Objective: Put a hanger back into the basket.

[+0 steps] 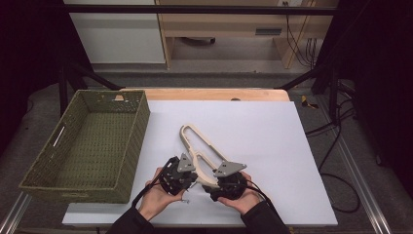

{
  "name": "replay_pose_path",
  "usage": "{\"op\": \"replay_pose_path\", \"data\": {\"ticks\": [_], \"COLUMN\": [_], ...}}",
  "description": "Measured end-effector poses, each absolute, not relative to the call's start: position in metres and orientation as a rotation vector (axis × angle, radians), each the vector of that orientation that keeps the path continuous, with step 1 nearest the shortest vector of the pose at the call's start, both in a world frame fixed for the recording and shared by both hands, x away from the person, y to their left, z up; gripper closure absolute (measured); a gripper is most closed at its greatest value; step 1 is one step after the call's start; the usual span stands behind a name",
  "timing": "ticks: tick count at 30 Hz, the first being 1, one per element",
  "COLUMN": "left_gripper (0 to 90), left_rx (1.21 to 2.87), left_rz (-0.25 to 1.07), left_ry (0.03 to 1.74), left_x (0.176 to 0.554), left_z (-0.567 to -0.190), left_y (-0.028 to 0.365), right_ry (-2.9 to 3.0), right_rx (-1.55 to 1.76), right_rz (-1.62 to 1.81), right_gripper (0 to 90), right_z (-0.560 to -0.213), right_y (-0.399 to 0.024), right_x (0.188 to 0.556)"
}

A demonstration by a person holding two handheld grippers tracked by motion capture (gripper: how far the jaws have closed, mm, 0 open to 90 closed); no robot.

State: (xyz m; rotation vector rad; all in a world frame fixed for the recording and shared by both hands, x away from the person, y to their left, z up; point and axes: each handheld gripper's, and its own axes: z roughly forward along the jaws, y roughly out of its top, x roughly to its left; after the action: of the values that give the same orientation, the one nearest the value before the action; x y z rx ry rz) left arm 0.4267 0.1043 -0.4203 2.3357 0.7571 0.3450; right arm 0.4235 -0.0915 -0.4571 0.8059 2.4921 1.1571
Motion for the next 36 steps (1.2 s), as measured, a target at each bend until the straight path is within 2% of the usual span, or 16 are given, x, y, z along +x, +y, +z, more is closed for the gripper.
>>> {"op": "replay_pose_path", "data": {"ticks": [1, 2, 4, 6, 10, 16, 20, 21, 22, 23, 24, 29, 31, 36], "left_gripper": [88.4, 88.4, 88.4, 88.4, 88.3, 86.2, 69.1, 63.1, 52.6, 52.6, 43.4, 31.7, 23.4, 17.3], "left_rx": [2.338, 2.34, 2.341, 2.343, 2.347, 2.307, 2.206, 2.172, 2.139, 2.105, 2.048, 1.944, 1.904, 1.863], "left_rz": [0.351, 0.354, 0.358, 0.362, 0.365, 0.338, 0.37, 0.379, 0.378, 0.382, 0.398, 0.42, 0.429, 0.446], "left_ry": [0.753, 0.75, 0.749, 0.753, 0.751, 0.744, 0.748, 0.747, 0.744, 0.745, 0.748, 0.746, 0.753, 0.769], "left_x": [0.426, 0.426, 0.426, 0.425, 0.425, 0.425, 0.423, 0.422, 0.421, 0.42, 0.419, 0.418, 0.418, 0.419], "left_z": [-0.42, -0.42, -0.42, -0.42, -0.42, -0.416, -0.402, -0.397, -0.392, -0.387, -0.377, -0.362, -0.358, -0.357], "left_y": [0.104, 0.104, 0.104, 0.103, 0.103, 0.108, 0.119, 0.123, 0.128, 0.133, 0.143, 0.166, 0.177, 0.192], "right_ry": [2.503, 2.503, 2.531, 2.539, 2.531, 2.522, 2.525, 2.52, 2.512, 2.512, 2.499, 2.456, 2.445, 2.407], "right_rx": [0.797, 0.797, 0.78, 0.771, 0.762, 0.723, 0.699, 0.7, 0.691, 0.691, 0.691, 0.716, 0.724, 0.748], "right_rz": [1.13, 1.13, 1.086, 1.066, 1.036, 1.042, 1.048, 1.045, 1.064, 1.064, 1.083, 1.134, 1.148, 1.166], "right_gripper": [47.4, 47.4, 54.7, 57.1, 68.7, 70.5, 71.2, 71.5, 72.1, 72.1, 73.4, 76.0, 76.6, 77.9], "right_z": [-0.457, -0.457, -0.459, -0.46, -0.461, -0.458, -0.457, -0.456, -0.453, -0.453, -0.45, -0.442, -0.437, -0.429], "right_y": [-0.089, -0.089, -0.085, -0.084, -0.082, -0.084, -0.086, -0.087, -0.09, -0.09, -0.094, -0.104, -0.111, -0.122], "right_x": [0.423, 0.423, 0.424, 0.425, 0.425, 0.424, 0.424, 0.423, 0.423, 0.423, 0.423, 0.424, 0.424, 0.426]}}
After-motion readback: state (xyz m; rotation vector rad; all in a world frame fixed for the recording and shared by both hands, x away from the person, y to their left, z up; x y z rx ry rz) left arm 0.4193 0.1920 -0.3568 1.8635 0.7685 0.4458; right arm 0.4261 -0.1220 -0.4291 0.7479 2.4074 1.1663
